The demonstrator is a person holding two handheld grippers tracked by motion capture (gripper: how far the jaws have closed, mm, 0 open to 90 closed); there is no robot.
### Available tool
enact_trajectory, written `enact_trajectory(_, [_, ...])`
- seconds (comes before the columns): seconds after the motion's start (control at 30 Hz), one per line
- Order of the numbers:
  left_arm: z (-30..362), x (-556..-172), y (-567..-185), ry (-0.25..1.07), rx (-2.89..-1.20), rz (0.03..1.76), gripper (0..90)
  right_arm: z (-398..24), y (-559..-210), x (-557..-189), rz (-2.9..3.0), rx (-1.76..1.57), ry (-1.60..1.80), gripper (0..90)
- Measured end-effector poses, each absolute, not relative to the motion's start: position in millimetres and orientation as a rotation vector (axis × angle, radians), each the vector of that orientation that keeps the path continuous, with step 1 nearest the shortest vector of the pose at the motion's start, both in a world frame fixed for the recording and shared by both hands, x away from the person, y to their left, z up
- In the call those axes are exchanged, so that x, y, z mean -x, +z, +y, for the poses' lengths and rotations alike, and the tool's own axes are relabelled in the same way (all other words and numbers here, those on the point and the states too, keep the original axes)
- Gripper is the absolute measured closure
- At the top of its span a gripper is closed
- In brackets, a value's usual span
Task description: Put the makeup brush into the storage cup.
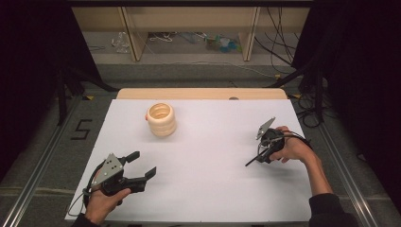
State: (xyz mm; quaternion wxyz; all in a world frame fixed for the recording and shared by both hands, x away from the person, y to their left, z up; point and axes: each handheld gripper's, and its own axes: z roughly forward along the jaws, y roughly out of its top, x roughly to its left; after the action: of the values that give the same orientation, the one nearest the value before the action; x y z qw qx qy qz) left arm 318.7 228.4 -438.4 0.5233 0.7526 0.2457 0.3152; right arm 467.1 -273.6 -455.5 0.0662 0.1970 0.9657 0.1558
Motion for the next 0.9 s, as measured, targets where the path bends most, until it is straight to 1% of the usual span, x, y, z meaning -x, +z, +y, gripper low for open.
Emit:
enact_trajectory(0.63, [228.3, -318.5, -438.3, 0.754, -1.801, 0.588, 17.1, -273.7, -457.9, -470.1, 2.929, -0.561, 0.475, 30.0])
enact_trajectory(0.9, [228.3, -318.5, -438.4, 0.755, -1.802, 0.588, 17.1, -276.0, -459.1, -473.4, 2.945, -0.589, 0.492, 32.9])
